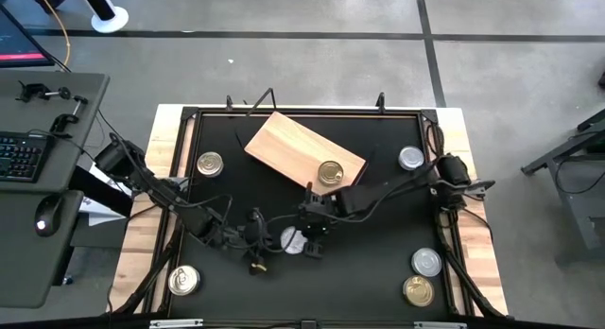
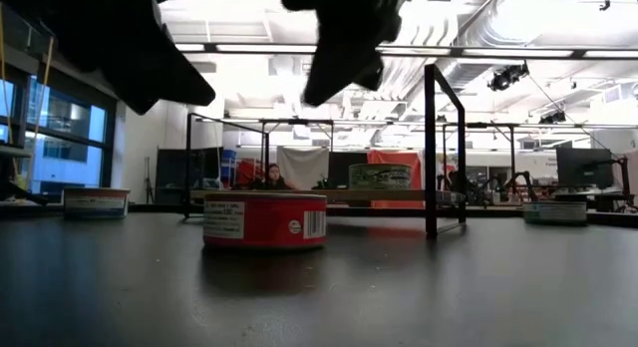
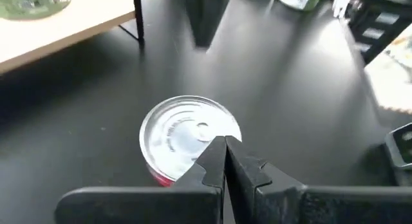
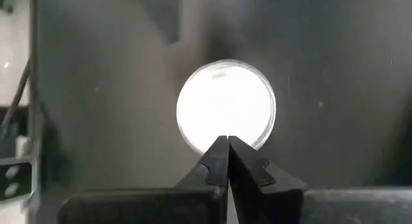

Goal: Stack canned seafood by type on shelf
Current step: Put the red tuna can on the shelf

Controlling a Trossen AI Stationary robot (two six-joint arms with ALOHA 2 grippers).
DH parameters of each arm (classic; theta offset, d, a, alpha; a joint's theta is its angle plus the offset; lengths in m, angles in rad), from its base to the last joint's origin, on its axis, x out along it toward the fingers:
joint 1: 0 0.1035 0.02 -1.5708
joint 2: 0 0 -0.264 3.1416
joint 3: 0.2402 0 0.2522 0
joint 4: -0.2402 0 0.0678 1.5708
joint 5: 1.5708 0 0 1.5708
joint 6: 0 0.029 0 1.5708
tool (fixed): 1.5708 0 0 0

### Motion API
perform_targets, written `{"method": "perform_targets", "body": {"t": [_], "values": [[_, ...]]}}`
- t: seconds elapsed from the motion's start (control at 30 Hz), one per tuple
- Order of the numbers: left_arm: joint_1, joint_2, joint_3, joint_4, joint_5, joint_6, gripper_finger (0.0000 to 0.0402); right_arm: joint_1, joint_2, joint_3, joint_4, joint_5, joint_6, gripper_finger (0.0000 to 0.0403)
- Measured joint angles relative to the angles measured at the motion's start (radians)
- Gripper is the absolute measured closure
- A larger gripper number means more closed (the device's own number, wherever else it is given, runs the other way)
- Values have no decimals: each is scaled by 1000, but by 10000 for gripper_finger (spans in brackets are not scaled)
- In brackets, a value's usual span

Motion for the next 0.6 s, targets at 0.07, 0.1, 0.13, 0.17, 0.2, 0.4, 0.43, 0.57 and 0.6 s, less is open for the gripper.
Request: {"method": "perform_targets", "body": {"t": [0.07, 0.1, 0.13, 0.17, 0.2, 0.4, 0.43, 0.57, 0.6], "values": [[16, 36, 1, -1, -1, 60, 401, 2, -7, 0, -54, -33, -4, 403], [25, 57, 0, -4, 1, 94, 401, 4, -7, -13, -57, -54, -5, 403], [35, 79, -1, 1, 4, 124, 401, 7, -7, -37, -49, -71, 2, 403], [44, 102, -1, 15, 8, 146, 402, 10, -5, -70, -35, -81, 14, 403], [50, 123, 0, 27, 17, 157, 402, 12, -3, -103, -8, -87, 32, 403], [68, 197, 3, 63, 63, 121, 402, 15, -3, -295, 220, -90, 154, 403], [67, 201, 3, 66, 58, 108, 402, 14, -3, -316, 256, -78, 171, 403], [59, 203, 3, 58, 28, 96, 402, 8, -3, -382, 387, -63, 269, 403], [59, 203, 3, 54, 27, 95, 402, 8, -3, -393, 407, -56, 278, 403]]}}
